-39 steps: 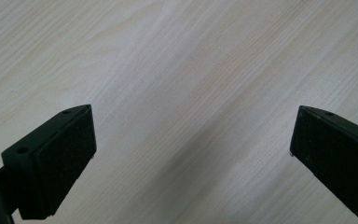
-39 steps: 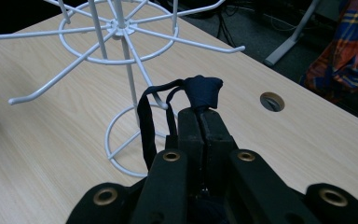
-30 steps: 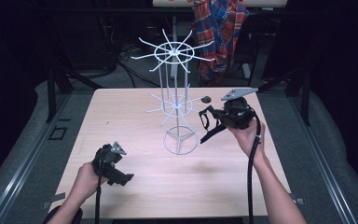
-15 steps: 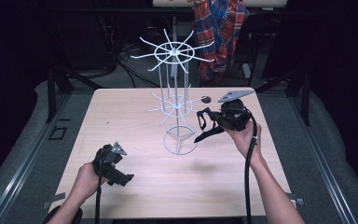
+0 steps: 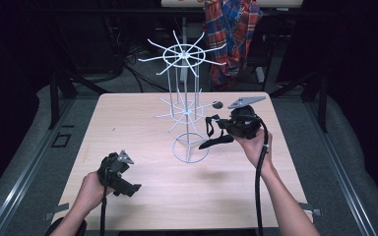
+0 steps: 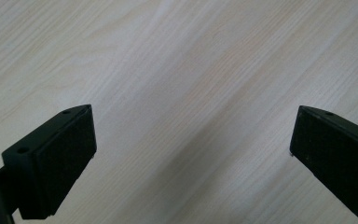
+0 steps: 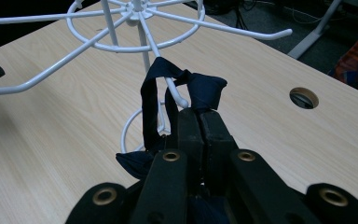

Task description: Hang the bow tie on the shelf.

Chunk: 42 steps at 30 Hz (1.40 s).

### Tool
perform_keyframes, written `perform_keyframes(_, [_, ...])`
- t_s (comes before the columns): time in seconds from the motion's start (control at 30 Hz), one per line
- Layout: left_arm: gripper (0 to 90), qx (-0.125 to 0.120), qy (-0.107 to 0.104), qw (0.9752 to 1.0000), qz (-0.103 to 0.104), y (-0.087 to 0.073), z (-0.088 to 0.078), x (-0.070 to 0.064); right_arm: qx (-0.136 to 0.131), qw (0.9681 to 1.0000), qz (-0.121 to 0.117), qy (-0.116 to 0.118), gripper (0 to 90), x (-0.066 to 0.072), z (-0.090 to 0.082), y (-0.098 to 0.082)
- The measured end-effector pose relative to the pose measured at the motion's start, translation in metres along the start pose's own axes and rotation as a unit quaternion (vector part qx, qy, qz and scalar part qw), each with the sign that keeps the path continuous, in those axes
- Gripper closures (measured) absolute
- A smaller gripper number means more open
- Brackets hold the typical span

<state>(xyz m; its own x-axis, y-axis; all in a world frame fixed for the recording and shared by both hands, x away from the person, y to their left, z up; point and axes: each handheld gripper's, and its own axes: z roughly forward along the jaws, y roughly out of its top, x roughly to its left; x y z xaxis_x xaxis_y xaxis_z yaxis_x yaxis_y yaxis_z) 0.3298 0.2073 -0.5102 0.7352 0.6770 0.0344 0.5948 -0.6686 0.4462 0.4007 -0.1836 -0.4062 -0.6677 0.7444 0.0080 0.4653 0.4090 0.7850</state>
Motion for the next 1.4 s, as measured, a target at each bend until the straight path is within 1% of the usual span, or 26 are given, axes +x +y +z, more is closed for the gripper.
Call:
perform_keyframes(0.2, [0.4, -0.001, 0.0, 1.0, 0.0, 0.0, 0.0, 0.0, -0.004, 1.0, 0.005, 0.003, 88.3, 0.001, 0.005, 0.0])
perform_keyframes(0.23, [0.4, 0.002, 0.001, 1.0, 0.002, 0.001, 0.001, -0.001, -0.002, 0.9999, 0.007, 0.01, 88.3, 0.0, 0.006, 0.0])
perform_keyframes(0.47, [0.4, 0.005, -0.001, 1.0, 0.004, -0.001, 0.001, 0.0, -0.006, 0.9996, 0.019, 0.021, 88.3, 0.001, 0.013, 0.0])
perform_keyframes(0.57, [0.4, 0.006, -0.002, 1.0, 0.002, -0.001, 0.001, 0.0, 0.0, 0.9995, 0.023, 0.023, 88.3, 0.002, 0.019, -0.002])
perform_keyframes(0.63, [0.4, 0.007, -0.001, 1.0, 0.003, -0.001, 0.001, -0.001, -0.004, 0.9994, 0.025, 0.025, 88.4, 0.002, 0.02, -0.003])
perform_keyframes(0.67, [0.4, 0.008, -0.001, 1.0, 0.004, -0.001, 0.001, -0.001, 0.0, 0.9994, 0.025, 0.026, 88.4, 0.002, 0.021, -0.003])
perform_keyframes(0.8, [0.4, 0.011, -0.003, 0.9999, 0.003, -0.001, 0.002, 0.0, -0.002, 0.9991, 0.03, 0.031, 88.6, 0.002, 0.022, -0.003])
perform_keyframes(0.87, [0.4, 0.012, -0.002, 0.9999, 0.004, -0.001, 0.002, 0.0, 0.002, 0.9989, 0.032, 0.033, 88.7, 0.003, 0.023, -0.003])
perform_keyframes(1.0, [0.4, 0.012, -0.003, 0.9999, 0.005, -0.001, 0.002, -0.001, 0.001, 0.999, 0.032, 0.033, 88.6, 0.004, 0.025, -0.004])
perform_keyframes(1.17, [0.4, 0.013, -0.003, 0.9999, 0.004, -0.002, 0.002, 0.0, 0.004, 0.9987, 0.034, 0.039, 88.3, 0.004, 0.026, -0.004])
perform_keyframes(1.23, [0.4, 0.013, -0.003, 0.9999, 0.004, -0.002, 0.002, 0.0, 0.007, 0.9983, 0.037, 0.045, 86.8, 0.004, 0.027, -0.004])
perform_keyframes(1.33, [0.4, 0.013, -0.003, 0.9999, 0.004, -0.002, 0.002, 0.0, 0.009, 0.9982, 0.037, 0.047, 83.9, 0.004, 0.028, -0.004])
perform_keyframes(1.37, [0.4, 0.013, -0.003, 0.9999, 0.004, -0.002, 0.002, 0.0, 0.01, 0.9984, 0.031, 0.047, 83.5, 0.004, 0.029, -0.004])
perform_keyframes(1.4, [0.4, 0.013, -0.004, 0.9999, 0.004, -0.002, 0.002, 0.0, 0.012, 0.9982, 0.032, 0.049, 83.4, 0.005, 0.028, -0.004])
